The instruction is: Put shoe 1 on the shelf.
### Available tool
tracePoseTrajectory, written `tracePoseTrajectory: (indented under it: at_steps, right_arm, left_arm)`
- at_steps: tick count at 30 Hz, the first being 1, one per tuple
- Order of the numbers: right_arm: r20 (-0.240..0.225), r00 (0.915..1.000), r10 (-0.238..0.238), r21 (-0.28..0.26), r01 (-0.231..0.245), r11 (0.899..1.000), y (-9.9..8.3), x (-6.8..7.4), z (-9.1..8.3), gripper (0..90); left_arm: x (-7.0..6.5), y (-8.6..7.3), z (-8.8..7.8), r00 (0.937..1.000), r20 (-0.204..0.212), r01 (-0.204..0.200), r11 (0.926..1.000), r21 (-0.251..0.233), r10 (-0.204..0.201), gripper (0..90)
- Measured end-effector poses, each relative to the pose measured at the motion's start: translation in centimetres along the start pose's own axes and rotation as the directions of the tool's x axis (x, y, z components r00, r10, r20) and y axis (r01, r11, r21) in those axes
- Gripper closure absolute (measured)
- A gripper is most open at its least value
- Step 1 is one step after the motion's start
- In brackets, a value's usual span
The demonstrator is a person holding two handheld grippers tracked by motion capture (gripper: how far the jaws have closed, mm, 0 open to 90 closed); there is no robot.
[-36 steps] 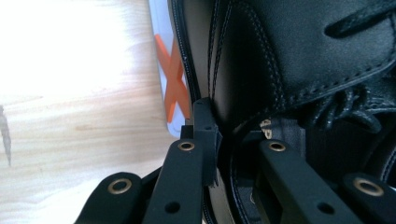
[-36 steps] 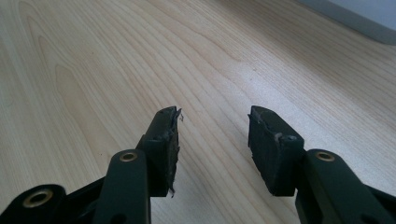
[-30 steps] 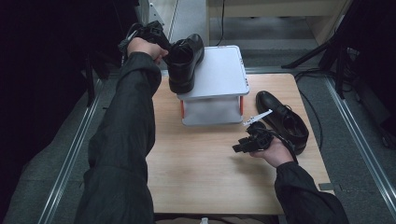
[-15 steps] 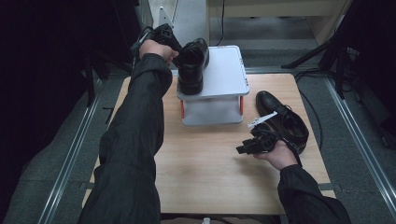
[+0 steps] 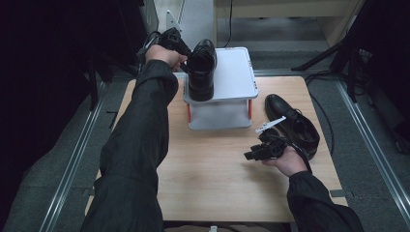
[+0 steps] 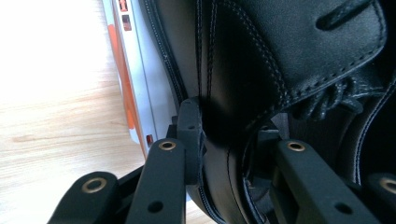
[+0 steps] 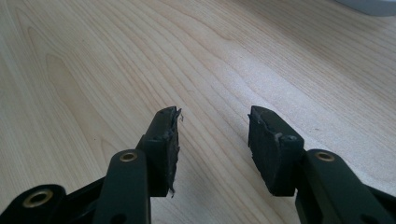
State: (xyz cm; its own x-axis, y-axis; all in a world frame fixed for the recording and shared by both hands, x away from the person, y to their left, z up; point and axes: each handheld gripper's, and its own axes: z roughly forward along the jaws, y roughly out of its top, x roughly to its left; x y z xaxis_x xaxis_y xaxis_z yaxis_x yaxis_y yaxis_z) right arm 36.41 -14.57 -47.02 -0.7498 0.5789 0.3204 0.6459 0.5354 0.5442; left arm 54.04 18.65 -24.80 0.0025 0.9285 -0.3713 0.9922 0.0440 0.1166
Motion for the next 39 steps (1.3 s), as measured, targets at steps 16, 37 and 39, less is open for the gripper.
tracePoseTrajectory:
  at_steps: [16, 37, 39]
  right_arm:
    - [0.011, 0.9999, -0.005, -0.017, 0.005, 1.000, -0.1, -0.2, -0.4, 53.4]
    - [0.016, 0.9999, 0.006, -0.016, -0.005, 1.000, -0.1, -0.4, -0.4, 53.3]
    - [0.015, 0.9999, 0.003, -0.016, -0.002, 1.000, -0.1, -0.5, -0.3, 53.3]
  left_arm:
    - [0.7, -1.3, -3.6, 0.9976, 0.031, -0.059, 0.9959, -0.068, 0.061, 59.4]
    - [5.7, -4.6, -3.0, 0.9914, 0.065, -0.107, 0.9896, -0.097, 0.113, 55.0]
    - [6.2, -4.8, -2.6, 0.9908, 0.073, -0.108, 0.9899, -0.093, 0.114, 54.7]
